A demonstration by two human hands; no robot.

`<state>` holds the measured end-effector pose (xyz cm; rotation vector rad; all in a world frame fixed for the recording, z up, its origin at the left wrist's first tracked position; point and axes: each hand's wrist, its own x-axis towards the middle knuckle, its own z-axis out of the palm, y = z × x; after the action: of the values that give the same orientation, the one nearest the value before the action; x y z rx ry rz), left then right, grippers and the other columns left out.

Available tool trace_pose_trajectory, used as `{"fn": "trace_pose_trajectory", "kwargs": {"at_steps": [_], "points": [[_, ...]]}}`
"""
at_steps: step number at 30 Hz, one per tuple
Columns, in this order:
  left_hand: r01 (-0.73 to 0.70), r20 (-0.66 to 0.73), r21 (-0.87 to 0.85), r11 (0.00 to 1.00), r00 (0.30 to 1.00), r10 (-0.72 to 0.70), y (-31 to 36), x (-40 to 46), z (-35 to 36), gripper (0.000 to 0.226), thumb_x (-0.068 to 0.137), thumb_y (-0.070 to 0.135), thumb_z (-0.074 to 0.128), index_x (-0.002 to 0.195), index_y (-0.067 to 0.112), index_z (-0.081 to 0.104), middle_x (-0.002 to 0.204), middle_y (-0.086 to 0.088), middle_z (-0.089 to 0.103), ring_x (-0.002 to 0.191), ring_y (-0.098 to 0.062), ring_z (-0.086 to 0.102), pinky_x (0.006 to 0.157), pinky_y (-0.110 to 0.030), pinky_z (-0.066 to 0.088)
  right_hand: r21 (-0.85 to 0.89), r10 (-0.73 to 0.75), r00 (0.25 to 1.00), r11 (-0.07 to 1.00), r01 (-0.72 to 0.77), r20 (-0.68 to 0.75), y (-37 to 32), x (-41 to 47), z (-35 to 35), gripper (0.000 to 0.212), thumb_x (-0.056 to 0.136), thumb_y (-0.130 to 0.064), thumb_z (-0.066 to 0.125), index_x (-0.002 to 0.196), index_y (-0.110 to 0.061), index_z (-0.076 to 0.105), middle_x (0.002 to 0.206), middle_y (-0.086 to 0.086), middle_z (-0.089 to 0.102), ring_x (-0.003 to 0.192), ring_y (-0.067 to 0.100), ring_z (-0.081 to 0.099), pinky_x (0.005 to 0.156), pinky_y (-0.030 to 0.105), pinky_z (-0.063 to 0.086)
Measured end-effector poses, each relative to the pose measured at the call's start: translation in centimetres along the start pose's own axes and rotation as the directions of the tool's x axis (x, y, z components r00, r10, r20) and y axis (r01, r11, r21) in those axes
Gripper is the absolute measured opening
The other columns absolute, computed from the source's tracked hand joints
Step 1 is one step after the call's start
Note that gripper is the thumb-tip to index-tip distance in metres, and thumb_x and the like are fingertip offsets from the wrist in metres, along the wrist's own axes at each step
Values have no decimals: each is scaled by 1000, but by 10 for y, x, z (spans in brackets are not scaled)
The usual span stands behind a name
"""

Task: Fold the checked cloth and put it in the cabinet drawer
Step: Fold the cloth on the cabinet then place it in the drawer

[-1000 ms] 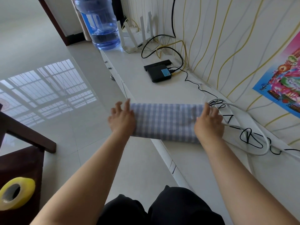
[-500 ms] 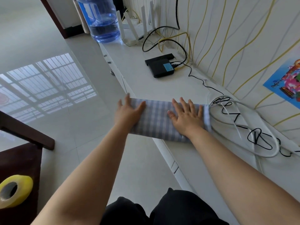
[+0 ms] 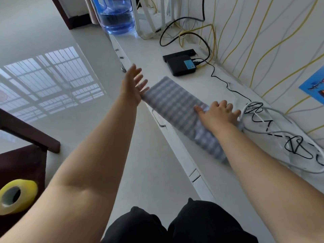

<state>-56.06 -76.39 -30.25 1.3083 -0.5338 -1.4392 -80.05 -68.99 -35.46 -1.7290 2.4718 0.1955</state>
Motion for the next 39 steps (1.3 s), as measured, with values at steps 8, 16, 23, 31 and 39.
{"fn": "trace_pose_trajectory", "kwargs": {"at_steps": [8, 16, 23, 31, 39], "points": [[430, -131, -81, 899, 890, -438, -128, -18, -14, 75, 91, 63, 41, 148, 16, 29, 152, -4, 33, 141, -23, 31, 114, -43, 26, 167, 161, 983, 971, -173, 84, -8, 33, 2, 83, 90, -68, 22, 138, -1, 34, 138, 20, 41, 124, 38, 42, 99, 48, 36], [405, 36, -145, 903, 914, -404, -138, 9, -31, 73, 81, 67, 56, 122, 6, 52, 103, -3, 59, 91, -15, 60, 86, -31, 46, 109, 201, 972, 971, -214, 123, -10, 44, 5, 73, 96, -59, 16, 137, -2, 38, 137, 22, 43, 123, 40, 44, 98, 47, 37], [449, -92, -95, 888, 885, -457, -125, 2, -51, 75, 71, 82, 50, 95, 11, 59, 73, 5, 54, 60, -7, 50, 58, -20, 35, 96, 128, 990, 986, -133, 61, -7, 35, 3, 78, 92, -66, 10, 133, -8, 43, 129, 20, 51, 117, 38, 49, 92, 42, 39], [343, -246, 89, 935, 917, -313, -113, -20, -129, 100, 72, 85, 39, 134, 8, 48, 87, 3, 59, 58, -6, 34, 57, -20, 29, 331, -217, 952, 933, 138, 214, -2, 25, -20, 89, 76, -77, 45, 133, -9, 45, 132, 17, 53, 117, 35, 52, 93, 42, 43], [326, -253, 229, 917, 930, -267, -101, -46, -173, 104, 72, 84, 38, 144, 9, 34, 142, -16, 48, 129, -30, 48, 112, -45, 27, 363, -364, 895, 895, 260, 258, -40, -14, -75, 43, 83, -48, 65, 103, -11, 60, 102, 9, 63, 85, 24, 57, 73, 33, 42]]}}
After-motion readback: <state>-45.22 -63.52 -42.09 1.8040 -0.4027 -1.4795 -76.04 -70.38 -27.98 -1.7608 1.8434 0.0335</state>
